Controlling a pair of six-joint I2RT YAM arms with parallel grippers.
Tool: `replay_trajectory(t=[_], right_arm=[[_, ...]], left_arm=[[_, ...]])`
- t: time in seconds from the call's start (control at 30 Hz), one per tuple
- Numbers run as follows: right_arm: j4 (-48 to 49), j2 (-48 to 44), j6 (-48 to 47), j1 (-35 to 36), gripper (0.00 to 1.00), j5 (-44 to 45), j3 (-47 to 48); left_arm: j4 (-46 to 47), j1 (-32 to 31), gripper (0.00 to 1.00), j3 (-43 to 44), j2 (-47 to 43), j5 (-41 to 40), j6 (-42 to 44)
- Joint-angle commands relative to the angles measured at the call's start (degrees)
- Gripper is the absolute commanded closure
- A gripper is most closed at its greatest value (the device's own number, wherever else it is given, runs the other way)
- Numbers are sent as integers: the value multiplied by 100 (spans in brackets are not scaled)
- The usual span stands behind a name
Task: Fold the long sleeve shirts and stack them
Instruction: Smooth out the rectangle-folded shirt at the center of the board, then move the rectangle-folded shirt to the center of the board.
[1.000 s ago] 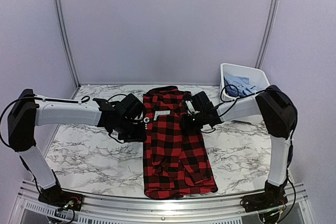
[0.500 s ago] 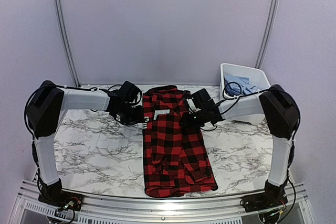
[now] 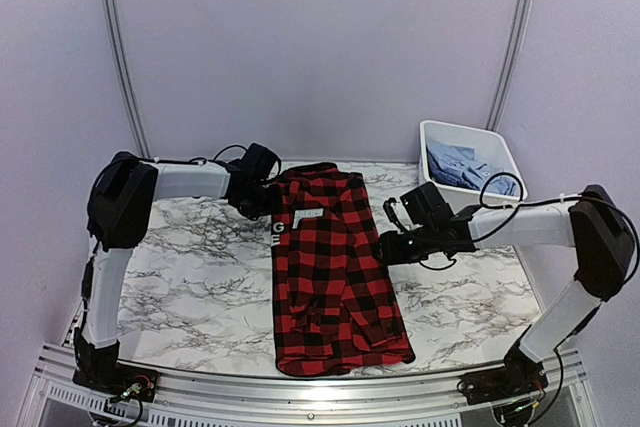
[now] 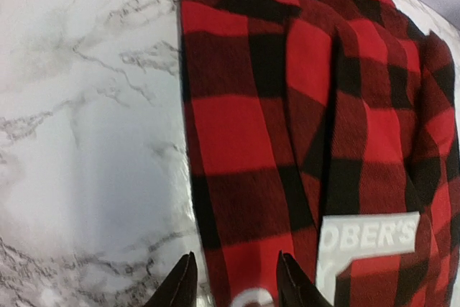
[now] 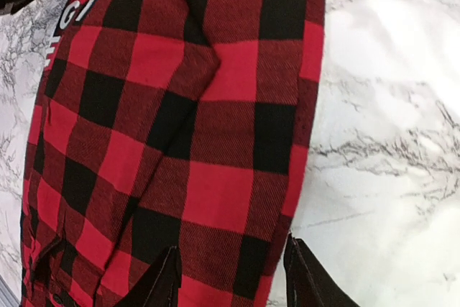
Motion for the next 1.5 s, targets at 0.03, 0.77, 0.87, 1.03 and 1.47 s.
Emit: replay_trajectory(t=[0.03, 0.77, 0.87, 1.03, 1.47], right_arm=[[-146, -626, 271, -28, 55, 194, -386], [-244, -1287, 724, 425, 55, 440, -1205], [-201, -1186, 741, 447, 55, 440, -1181], [-41, -1014, 804, 462, 55, 406, -1158], [22, -1263, 1031, 706, 56, 54, -1280]], left_arm=[[-82, 216, 62, 644, 754, -556, -13], [-3, 590, 100, 2342, 1951, 270, -285], [-5, 750, 100, 2672, 2093, 323, -358], [-5, 962, 100, 3361, 2410, 645, -335], [13, 968, 42, 1871, 685, 761, -107]])
